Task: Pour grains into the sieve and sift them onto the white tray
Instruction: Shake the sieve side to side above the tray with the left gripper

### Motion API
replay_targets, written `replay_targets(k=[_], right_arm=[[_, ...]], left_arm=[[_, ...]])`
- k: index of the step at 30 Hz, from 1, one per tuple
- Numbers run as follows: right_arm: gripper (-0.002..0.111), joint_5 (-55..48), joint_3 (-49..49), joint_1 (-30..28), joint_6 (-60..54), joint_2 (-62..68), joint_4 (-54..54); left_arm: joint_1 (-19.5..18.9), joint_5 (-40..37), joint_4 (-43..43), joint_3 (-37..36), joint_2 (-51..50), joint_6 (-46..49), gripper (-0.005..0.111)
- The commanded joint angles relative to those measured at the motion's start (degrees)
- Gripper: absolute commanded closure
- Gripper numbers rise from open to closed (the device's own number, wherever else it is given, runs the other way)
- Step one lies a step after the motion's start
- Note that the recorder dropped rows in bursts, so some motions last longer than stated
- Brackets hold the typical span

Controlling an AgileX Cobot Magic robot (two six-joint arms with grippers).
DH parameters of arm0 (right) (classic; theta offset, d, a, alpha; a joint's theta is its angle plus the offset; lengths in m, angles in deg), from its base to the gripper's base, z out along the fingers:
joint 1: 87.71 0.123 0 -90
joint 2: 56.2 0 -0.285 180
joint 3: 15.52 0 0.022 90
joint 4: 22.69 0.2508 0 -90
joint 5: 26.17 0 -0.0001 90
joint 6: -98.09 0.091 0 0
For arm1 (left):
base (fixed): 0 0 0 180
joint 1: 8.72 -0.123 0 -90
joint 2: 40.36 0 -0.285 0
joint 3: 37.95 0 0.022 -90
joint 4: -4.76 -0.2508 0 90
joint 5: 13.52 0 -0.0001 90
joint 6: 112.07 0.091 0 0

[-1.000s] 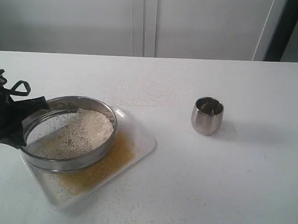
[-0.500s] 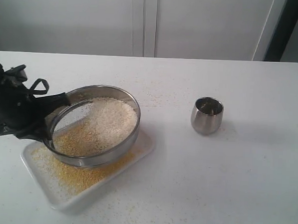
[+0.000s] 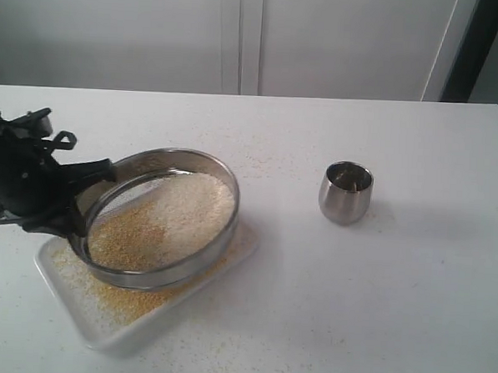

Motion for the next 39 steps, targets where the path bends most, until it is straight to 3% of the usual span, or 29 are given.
replay_targets(k=[1, 3, 5, 7, 8, 10, 12, 14, 17, 22, 23, 24, 27, 28, 30, 31, 33, 35, 36, 39], right_arm=[[0.108, 0.46, -0.29, -0.33, 0.09, -0.25, -0.22], [0.108, 0.46, -0.29, -0.33, 0.09, -0.25, -0.22], [0.108, 0.46, -0.29, -0.33, 0.09, -0.25, -0.22], [0.108, 0.46, -0.29, -0.33, 0.09, -0.25, -0.22], [0.108, 0.46, -0.29, -0.33, 0.09, -0.25, -0.22], [0.108, 0.46, -0.29, -0.33, 0.09, -0.25, -0.22], [0.108, 0.46, -0.29, -0.33, 0.09, -0.25, -0.22], [0.108, 0.46, -0.29, -0.33, 0.09, -0.25, -0.22], [0.108, 0.46, -0.29, -0.33, 0.09, -0.25, -0.22], [0.108, 0.46, -0.29, -0.33, 0.09, -0.25, -0.22], [0.108, 0.46, -0.29, -0.33, 0.09, -0.25, -0.22], [0.108, 0.46, -0.29, -0.33, 0.09, -0.25, -0.22], [0.108, 0.46, -0.29, -0.33, 0.09, -0.25, -0.22], [0.108, 0.46, -0.29, -0.33, 0.09, -0.25, -0.22], [0.108, 0.46, -0.29, -0.33, 0.09, -0.25, -0.22], [0.108, 0.46, -0.29, -0.33, 0.09, -0.25, -0.22], [0.108, 0.46, -0.29, -0.33, 0.09, -0.25, -0.22], [0.108, 0.46, -0.29, -0.33, 0.09, -0.25, -0.22], [0.108, 0.46, -0.29, -0.33, 0.09, -0.25, -0.22], [0.108, 0.46, -0.29, -0.33, 0.09, -0.25, -0.22]], left_arm=[[-3.02, -2.19, 4.36, 0.12, 0.74, -0.24, 0.107], [0.88, -0.40, 6.22, 0.12, 0.74, 6.71, 0.107], [-0.96, -0.77, -0.28, 0.12, 0.74, 4.76, 0.107], [-5.56, -3.40, -0.88, 0.12, 0.74, -3.64, 0.107], [-5.32, -4.19, 5.14, 0.12, 0.74, 1.31, 0.107], [-1.88, -2.62, 8.91, 0.12, 0.74, 12.50, 0.107], [-4.21, -2.90, 0.75, 0.12, 0.74, 7.43, 0.107], [-7.95, -4.85, 2.09, 0.02, 0.74, -0.95, 0.107], [-3.46, -1.08, 11.94, 0.04, 0.74, 16.37, 0.107], [-9.00, -0.65, 11.13, -0.11, 0.74, 10.92, 0.107], [-8.70, -0.35, 13.45, -0.26, 0.74, 11.84, 0.107], [-5.48, 0.90, 18.05, -0.64, 0.74, 17.37, 0.107], [-1.50, 2.57, 15.41, -0.64, 0.85, 23.70, 0.107], [-2.75, 2.43, 7.78, -0.74, 0.85, 17.91, 0.107], [-5.33, 1.72, 5.41, -1.25, 0.85, 5.70, 0.107], [-4.94, 1.58, 6.11, -1.25, 0.85, 5.99, 0.107], [-0.62, 3.00, 5.86, -1.25, 0.85, 12.86, 0.107], [-2.38, 3.67, 0.00, -1.25, 0.85, 7.98, 0.107], [-4.99, 2.36, 0.11, -1.25, 0.85, -0.15, 0.107], [-3.34, 1.29, 5.74, -1.25, 0.85, 5.06, 0.107]])
